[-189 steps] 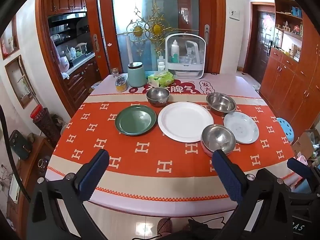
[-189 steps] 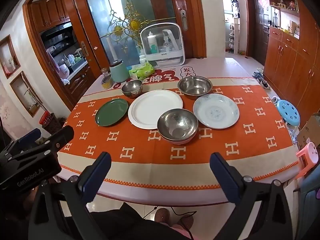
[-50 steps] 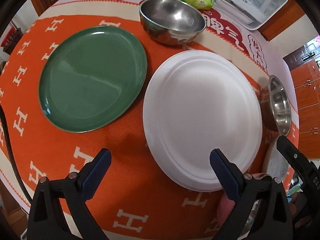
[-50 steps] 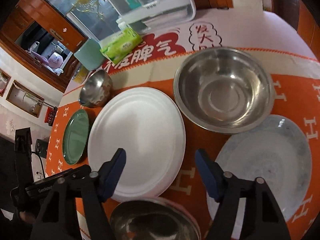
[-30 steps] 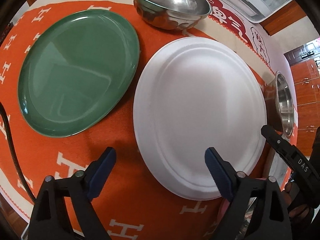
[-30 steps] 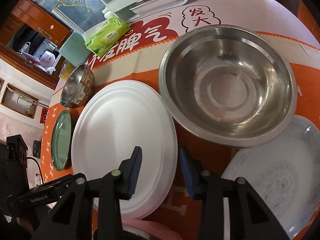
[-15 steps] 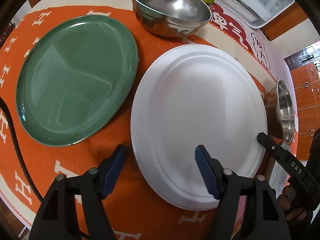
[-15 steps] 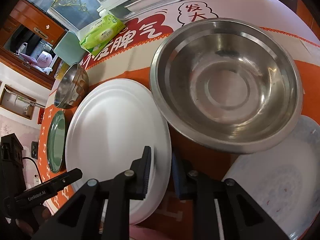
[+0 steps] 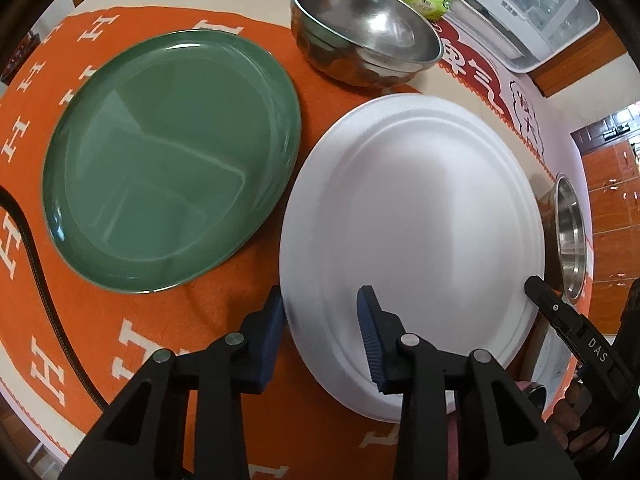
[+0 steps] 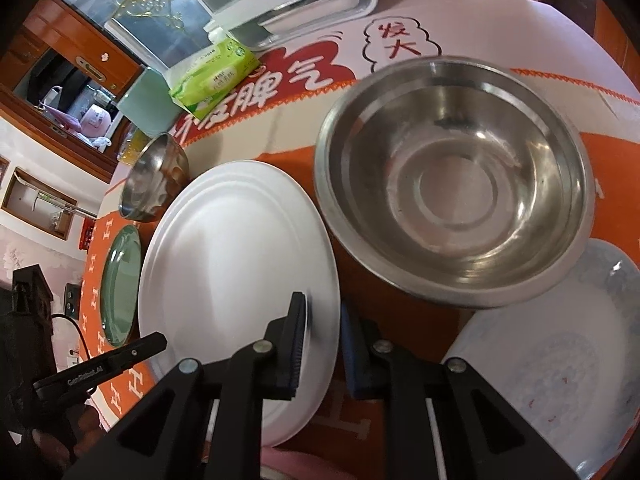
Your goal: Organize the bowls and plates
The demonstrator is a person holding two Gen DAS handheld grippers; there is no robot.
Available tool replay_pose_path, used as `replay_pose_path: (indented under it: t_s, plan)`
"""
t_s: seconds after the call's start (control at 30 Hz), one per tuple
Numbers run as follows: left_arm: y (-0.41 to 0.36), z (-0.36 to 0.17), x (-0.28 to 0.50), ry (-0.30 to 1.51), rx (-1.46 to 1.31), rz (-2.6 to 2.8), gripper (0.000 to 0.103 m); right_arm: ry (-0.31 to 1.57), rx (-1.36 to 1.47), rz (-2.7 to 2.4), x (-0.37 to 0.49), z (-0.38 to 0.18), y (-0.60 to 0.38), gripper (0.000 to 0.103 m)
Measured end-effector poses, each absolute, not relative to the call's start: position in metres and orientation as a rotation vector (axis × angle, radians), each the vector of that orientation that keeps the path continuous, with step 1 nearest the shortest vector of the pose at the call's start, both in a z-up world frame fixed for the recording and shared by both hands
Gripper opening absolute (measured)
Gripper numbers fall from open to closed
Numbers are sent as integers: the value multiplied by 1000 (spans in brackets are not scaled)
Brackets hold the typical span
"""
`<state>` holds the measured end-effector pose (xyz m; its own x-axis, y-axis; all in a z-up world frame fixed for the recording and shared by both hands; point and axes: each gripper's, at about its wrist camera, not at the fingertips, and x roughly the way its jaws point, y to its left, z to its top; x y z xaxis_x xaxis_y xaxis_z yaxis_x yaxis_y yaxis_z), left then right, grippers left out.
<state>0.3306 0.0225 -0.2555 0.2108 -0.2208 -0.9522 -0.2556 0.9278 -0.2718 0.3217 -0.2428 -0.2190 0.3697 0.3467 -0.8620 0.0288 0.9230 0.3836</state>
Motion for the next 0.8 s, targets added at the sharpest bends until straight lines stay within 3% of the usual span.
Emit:
replay_pose_path:
  t_s: [0.8]
  plan:
    - [50, -176, 286, 1123, -439, 28, 35, 979, 326, 308, 286, -148, -225, 17]
